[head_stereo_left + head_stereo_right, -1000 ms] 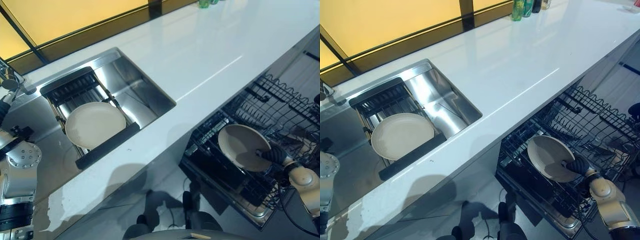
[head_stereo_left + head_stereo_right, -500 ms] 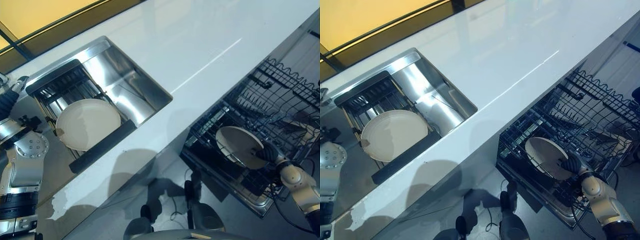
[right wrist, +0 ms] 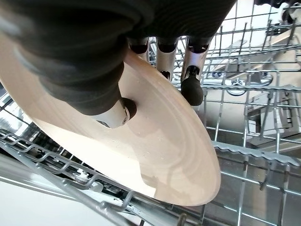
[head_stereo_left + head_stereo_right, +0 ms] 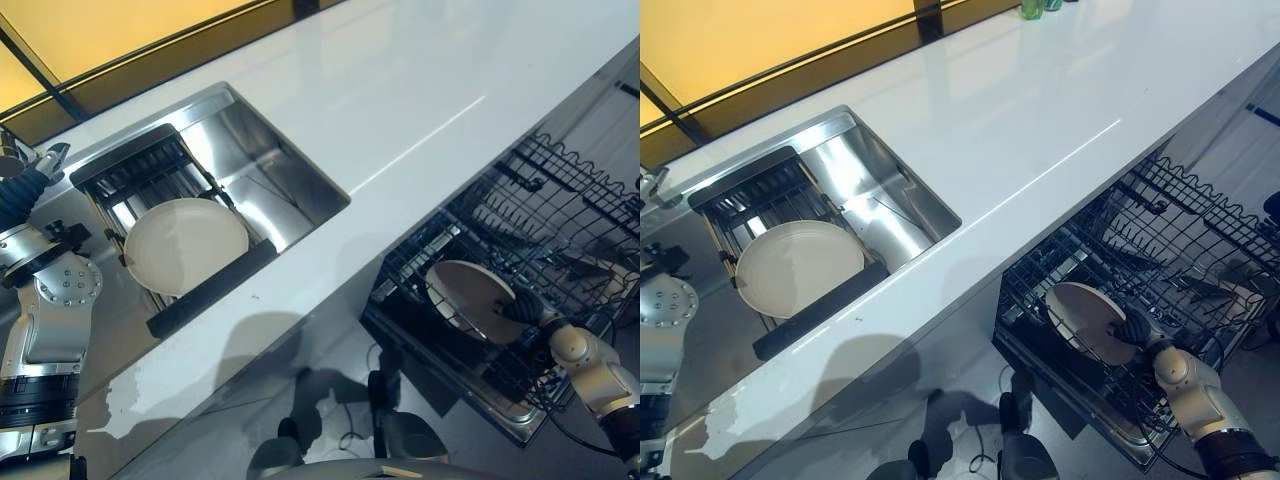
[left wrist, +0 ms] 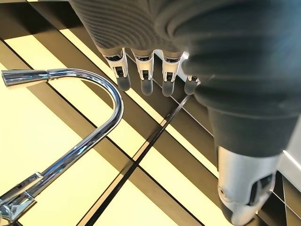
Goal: Pick up plates and place into dishwasher.
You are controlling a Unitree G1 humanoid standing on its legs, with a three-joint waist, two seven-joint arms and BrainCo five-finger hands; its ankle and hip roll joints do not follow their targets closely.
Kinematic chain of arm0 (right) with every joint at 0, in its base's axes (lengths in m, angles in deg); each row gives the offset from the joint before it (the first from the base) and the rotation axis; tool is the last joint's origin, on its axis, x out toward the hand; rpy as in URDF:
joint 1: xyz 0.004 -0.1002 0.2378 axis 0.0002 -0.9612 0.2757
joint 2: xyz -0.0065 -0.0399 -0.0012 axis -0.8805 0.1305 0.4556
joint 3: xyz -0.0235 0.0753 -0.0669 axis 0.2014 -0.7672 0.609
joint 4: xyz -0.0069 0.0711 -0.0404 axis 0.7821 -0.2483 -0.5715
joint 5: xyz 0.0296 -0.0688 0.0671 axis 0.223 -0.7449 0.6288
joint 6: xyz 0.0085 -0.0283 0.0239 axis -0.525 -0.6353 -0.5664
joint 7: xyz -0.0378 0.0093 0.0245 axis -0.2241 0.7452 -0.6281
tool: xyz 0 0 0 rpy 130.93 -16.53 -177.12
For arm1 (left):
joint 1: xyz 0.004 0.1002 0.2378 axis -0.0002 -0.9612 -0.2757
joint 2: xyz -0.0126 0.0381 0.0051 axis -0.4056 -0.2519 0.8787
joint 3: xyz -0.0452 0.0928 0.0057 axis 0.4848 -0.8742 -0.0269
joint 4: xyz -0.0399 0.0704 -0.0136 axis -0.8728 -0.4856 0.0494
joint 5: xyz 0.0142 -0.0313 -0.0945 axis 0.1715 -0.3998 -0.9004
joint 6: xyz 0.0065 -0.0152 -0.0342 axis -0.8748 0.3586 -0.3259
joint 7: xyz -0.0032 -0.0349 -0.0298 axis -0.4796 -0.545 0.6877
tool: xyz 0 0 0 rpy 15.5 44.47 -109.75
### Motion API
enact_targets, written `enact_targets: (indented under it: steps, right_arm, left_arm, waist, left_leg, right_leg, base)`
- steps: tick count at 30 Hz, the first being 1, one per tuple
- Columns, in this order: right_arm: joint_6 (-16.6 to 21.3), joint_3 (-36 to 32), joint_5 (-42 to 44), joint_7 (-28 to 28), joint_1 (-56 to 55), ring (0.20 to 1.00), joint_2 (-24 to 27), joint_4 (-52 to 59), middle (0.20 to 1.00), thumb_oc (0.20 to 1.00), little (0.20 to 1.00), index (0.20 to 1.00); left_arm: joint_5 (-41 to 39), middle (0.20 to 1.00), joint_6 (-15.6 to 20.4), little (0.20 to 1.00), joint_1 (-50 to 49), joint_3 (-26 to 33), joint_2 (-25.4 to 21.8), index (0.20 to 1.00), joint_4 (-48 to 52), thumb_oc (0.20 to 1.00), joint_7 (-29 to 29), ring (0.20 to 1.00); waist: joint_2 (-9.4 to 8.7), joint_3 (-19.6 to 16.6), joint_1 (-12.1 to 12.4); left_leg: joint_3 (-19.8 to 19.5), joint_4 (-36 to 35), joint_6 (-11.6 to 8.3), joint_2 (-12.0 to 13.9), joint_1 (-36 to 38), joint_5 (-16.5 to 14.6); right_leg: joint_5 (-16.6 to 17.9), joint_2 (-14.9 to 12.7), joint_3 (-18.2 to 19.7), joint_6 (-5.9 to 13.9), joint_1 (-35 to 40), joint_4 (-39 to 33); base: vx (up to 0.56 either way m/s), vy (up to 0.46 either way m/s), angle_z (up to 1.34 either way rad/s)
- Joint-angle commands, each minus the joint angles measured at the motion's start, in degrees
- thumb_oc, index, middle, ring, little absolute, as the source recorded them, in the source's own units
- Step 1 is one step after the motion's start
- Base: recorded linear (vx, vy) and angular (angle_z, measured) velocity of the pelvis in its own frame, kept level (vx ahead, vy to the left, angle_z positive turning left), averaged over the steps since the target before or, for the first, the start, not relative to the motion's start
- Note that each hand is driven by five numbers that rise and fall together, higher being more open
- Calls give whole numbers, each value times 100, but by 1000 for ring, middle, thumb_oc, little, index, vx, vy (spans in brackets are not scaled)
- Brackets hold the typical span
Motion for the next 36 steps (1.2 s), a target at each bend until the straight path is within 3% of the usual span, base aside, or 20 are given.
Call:
enact_targets:
  steps: [1,27,32,36]
  right_arm:
    - [152,608,72,243,-612,1000,-324,247,1000,1000,1000,1000]
    - [-45,-272,179,-444,-1035,1000,-573,274,1000,1000,1000,1000]
    - [-138,-1115,952,-1014,-961,1000,-421,1322,1000,1000,1000,1000]
    - [152,-1727,1103,-1110,-1105,1000,-415,2085,1000,1000,1000,1000]
  left_arm:
    - [94,1000,122,1000,23,-118,-534,1000,-283,1000,-27,1000]
    - [250,1000,430,1000,-672,445,-256,1000,-266,1000,-279,1000]
    - [244,1000,570,1000,-995,573,-178,1000,-252,1000,-108,1000]
    - [292,1000,683,1000,-1443,880,-25,1000,-131,1000,-164,1000]
  waist:
    - [-169,-637,43]
    - [-262,-984,28]
    - [-226,-982,-17]
    - [-152,-1036,-76]
  left_leg:
    - [-353,9,-52,29,-949,666]
    - [-269,-338,0,-1,-455,591]
    - [-256,-322,30,3,-494,617]
    - [-204,-398,57,-14,-408,549]
  right_leg:
    - [-1275,-209,-59,371,256,818]
    - [-1292,-191,-64,399,619,636]
    - [-1226,-181,-3,394,527,670]
    - [-1298,-179,39,392,532,665]
  base:
    - [49,11,1]
    - [6,3,0]
    - [-27,11,0]
    - [31,62,-4]
